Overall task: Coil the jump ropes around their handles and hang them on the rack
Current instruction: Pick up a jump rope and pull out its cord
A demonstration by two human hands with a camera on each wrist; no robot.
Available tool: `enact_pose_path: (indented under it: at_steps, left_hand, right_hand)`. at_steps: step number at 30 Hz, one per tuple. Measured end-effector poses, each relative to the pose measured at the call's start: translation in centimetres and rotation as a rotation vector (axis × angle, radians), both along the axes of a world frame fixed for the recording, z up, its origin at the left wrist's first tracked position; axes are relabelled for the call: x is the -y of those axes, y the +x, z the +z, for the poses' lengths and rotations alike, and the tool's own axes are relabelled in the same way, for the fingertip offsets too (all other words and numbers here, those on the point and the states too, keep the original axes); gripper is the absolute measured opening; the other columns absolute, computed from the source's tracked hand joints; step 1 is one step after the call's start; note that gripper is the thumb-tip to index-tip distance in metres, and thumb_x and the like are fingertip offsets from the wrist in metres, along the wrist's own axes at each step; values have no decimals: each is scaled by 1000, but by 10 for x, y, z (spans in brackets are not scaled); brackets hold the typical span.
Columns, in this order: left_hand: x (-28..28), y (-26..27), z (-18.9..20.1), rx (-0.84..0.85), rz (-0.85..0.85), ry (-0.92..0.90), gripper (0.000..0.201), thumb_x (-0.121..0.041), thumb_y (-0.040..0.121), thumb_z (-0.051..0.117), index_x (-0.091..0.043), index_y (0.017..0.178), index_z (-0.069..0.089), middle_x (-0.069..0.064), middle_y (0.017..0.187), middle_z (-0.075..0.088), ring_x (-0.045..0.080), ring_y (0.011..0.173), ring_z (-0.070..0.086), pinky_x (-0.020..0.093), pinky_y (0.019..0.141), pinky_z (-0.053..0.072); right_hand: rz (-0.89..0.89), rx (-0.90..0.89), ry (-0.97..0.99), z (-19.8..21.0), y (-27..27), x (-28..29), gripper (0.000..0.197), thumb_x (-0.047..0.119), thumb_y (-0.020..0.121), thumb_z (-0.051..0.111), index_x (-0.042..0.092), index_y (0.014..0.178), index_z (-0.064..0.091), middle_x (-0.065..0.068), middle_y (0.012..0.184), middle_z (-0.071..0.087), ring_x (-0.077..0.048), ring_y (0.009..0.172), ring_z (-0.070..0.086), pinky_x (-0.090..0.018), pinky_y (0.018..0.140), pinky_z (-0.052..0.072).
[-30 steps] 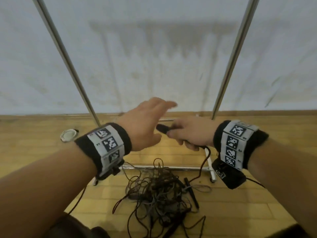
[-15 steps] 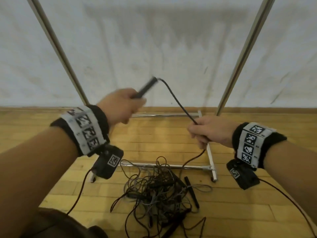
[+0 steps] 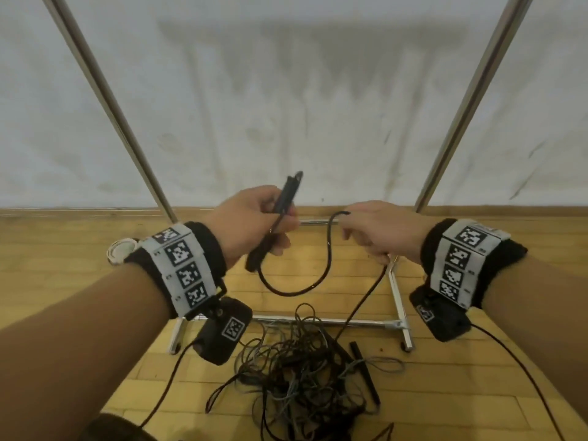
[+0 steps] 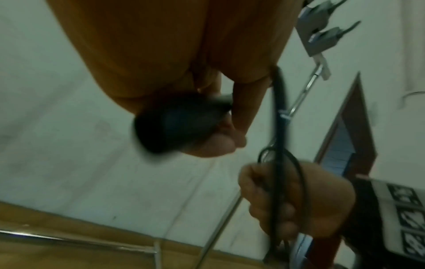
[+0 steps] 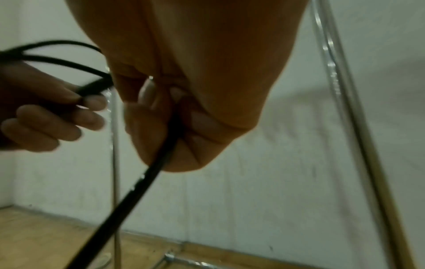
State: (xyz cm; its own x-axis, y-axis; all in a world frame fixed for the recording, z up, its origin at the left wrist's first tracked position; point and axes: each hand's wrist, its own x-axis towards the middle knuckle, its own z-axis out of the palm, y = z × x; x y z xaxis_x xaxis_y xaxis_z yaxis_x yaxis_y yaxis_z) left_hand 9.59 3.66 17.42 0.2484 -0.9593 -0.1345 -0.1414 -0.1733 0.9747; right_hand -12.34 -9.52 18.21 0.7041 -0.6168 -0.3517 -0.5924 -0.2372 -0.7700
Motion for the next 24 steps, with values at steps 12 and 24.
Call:
enact_pose_path:
  at_steps: [12, 24]
  left_hand:
    - [11, -41, 6, 13, -241, 140, 29, -39, 82, 75, -26, 108, 70, 4, 91, 78, 16, 54, 62, 31, 56, 54]
    - [20, -9, 31, -179, 419, -218, 11, -30, 83, 70, -20, 82, 75, -8, 63, 58, 9, 46, 47, 26, 42, 42]
  right_hand:
    - [100, -113, -395, 29, 6, -24, 17, 41, 97, 61, 25, 103, 66, 4, 91, 66, -15, 80, 60, -34, 68, 50]
    - [150, 31, 35, 4, -40, -3, 23, 22, 107, 48, 7, 104, 65, 1, 58, 48, -16, 51, 55, -32, 61, 55]
